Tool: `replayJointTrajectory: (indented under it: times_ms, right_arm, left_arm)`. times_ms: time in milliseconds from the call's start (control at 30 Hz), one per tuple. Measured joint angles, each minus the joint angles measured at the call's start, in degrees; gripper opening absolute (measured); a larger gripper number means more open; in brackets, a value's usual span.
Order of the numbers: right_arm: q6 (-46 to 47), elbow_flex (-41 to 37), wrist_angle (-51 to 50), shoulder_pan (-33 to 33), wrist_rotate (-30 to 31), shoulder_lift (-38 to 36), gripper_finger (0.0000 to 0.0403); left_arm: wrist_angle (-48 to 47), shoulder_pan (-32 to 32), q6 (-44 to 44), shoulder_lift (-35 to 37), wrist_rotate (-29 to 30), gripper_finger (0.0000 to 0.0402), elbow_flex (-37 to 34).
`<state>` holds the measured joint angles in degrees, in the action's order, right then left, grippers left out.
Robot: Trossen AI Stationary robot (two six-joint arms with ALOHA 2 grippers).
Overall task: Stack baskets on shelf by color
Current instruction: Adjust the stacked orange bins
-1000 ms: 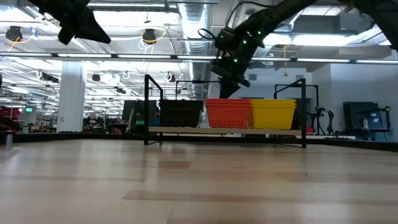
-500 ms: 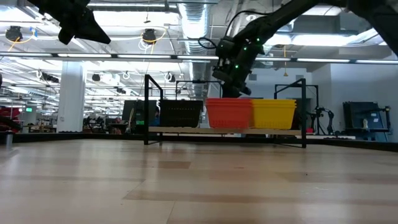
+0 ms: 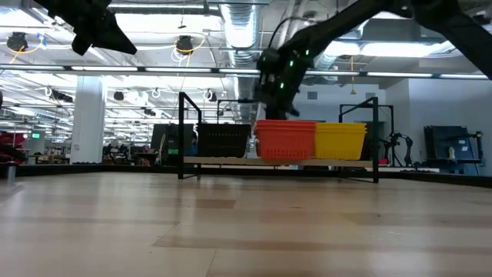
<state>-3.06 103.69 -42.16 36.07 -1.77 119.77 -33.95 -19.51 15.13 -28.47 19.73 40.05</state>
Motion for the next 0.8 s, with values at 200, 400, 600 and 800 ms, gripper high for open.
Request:
replayJointTrajectory:
  times_ms: [200,400,600,800]
  right_arm:
    - [-1.86,8.98,-9.46,0.80,-1.63,-3.86,0.0000]
    - [-7.24,9.97,-21.19,-2.24,-7.98,-4.31,0.0000]
    - [-15.11,8.63,-26.13,-6.47,-8.76,-4.13,0.0000]
    - [-15.29,8.51,-25.73,-7.06,-11.58,-4.05,0.0000]
  left_arm:
    - [0.00,0.00,-0.01,0.00,0.05,0.0000,0.00]
    - [-0.02,0.00,-0.03,-0.02,0.50,0.0000,0.00]
    - [0.01,0.00,0.52,-0.02,0.55,0.0000,0.00]
    - [0.02,0.00,0.79,-0.02,0.61,0.0000,0.00]
